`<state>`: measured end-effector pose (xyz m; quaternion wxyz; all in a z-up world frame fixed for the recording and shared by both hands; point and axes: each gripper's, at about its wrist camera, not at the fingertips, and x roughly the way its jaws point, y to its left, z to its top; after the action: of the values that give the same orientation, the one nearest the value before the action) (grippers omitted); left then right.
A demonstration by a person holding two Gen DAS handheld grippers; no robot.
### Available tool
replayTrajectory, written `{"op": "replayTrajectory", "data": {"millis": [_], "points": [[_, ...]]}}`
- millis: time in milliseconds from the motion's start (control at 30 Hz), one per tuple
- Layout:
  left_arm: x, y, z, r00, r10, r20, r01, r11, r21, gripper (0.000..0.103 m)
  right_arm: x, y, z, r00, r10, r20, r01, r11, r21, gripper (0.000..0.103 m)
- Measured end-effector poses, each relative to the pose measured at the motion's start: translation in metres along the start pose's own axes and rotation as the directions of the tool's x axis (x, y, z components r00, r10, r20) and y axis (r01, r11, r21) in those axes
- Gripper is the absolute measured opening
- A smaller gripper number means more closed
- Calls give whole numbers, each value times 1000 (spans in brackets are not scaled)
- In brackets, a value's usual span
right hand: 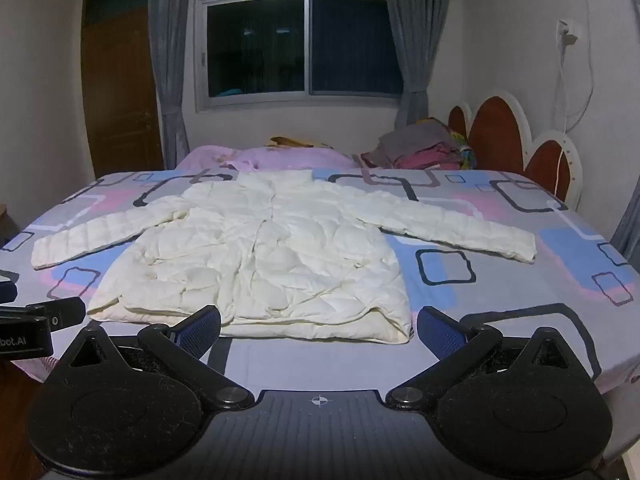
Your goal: Fold large clothes
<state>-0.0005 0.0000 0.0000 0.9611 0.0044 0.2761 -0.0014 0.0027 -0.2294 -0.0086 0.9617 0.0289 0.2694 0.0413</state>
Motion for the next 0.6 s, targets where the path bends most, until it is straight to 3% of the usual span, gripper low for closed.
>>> {"op": "replayTrajectory", "data": {"millis": [600], "points": [[-1,1,1,1000,-3,-7,3,1000,4,103,1,-1,1,1000,-9,7,9,1000,-10,103]]}}
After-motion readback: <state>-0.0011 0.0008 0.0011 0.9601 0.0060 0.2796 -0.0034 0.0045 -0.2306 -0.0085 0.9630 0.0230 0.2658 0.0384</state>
